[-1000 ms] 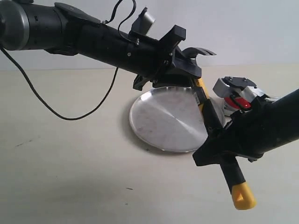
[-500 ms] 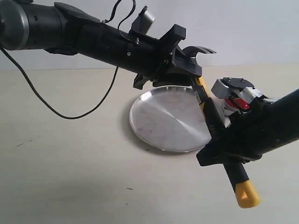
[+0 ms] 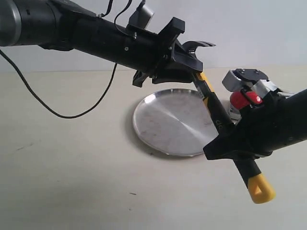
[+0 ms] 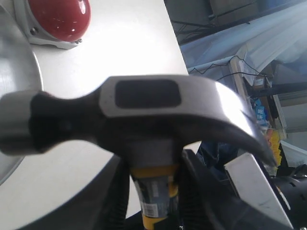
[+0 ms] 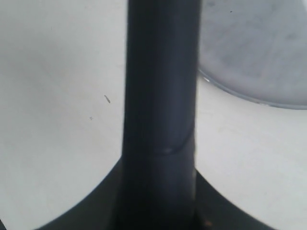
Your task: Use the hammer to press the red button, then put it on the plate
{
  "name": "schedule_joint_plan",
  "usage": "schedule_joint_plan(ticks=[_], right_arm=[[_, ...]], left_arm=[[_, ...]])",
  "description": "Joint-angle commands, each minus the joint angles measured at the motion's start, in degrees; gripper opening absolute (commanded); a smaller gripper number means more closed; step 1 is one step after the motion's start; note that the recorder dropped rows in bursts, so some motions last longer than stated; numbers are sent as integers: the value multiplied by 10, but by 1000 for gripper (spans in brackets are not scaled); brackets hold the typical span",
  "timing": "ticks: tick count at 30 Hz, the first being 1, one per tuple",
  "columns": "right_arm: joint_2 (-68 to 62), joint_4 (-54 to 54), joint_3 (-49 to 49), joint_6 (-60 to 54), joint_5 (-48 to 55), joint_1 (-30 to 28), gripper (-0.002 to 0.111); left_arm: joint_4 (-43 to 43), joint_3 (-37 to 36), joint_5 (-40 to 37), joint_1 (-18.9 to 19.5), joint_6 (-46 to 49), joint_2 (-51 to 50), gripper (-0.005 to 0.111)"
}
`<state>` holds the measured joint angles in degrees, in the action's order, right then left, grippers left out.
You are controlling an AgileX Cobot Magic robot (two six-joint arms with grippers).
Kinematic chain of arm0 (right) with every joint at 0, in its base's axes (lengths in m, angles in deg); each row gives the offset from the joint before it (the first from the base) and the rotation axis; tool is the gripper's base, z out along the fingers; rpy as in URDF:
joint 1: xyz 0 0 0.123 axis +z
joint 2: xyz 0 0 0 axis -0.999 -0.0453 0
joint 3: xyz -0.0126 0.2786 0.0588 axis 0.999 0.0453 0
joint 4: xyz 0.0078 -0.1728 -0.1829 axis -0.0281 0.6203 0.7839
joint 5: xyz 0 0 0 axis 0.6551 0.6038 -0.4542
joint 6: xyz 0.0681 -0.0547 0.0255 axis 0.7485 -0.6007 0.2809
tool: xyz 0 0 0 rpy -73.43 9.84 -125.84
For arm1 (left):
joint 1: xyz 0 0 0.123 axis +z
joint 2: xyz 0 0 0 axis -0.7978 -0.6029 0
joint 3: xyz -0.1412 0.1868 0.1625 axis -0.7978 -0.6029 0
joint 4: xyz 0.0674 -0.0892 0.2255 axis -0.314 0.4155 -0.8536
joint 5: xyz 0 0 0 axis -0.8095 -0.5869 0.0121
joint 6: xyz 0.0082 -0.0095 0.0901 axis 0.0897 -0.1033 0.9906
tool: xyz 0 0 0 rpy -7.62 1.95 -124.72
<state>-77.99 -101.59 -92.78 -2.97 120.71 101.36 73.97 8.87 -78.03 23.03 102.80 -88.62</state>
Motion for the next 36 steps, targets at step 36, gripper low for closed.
schedule_joint_plan(ticks=[36], right_arm=[[90,-24,-1,22,-57,1,0]], left_arm=[[-130,1,-17,2,-24,5,17]])
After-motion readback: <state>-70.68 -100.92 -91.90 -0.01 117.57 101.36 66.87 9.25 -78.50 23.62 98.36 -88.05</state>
